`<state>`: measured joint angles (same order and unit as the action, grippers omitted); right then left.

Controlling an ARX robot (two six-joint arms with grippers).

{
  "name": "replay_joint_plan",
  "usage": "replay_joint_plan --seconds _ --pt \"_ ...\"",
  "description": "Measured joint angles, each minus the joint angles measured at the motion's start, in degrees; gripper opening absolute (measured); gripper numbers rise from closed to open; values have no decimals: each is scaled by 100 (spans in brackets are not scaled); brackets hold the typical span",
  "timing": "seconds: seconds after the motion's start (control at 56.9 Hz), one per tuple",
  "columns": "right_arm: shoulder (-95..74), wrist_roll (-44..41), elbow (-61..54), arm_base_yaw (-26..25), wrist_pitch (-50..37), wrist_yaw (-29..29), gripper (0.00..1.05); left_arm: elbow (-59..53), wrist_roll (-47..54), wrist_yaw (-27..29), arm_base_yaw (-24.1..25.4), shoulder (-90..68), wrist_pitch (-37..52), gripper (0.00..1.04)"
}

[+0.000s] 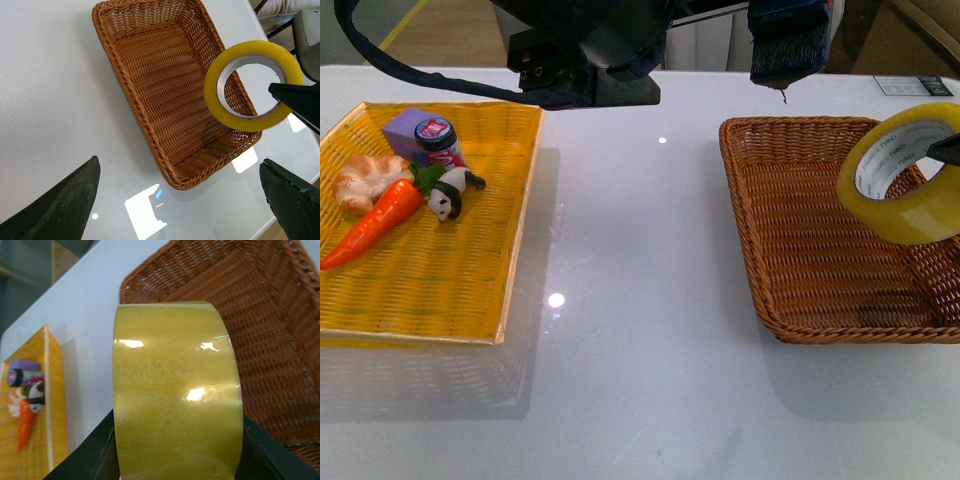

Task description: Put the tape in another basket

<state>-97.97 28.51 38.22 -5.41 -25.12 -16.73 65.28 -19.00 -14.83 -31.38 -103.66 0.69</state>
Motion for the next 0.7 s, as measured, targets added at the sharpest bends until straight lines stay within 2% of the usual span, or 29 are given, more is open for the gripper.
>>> replay_joint_plan --seconds 0.141,0.422,0.492,0.703 --pt "-658 -70 573 -31 197 -28 48 0 0 0 0 0 0 96" --pt "-1567 33 1416 238 549 37 48 0 0 0 2 0 0 96" --pt "-1744 33 1556 295 629 52 63 0 2 0 0 0 0 96" --pt "-1635 26 1510 273 525 286 94 0 0 -2 0 0 0 96"
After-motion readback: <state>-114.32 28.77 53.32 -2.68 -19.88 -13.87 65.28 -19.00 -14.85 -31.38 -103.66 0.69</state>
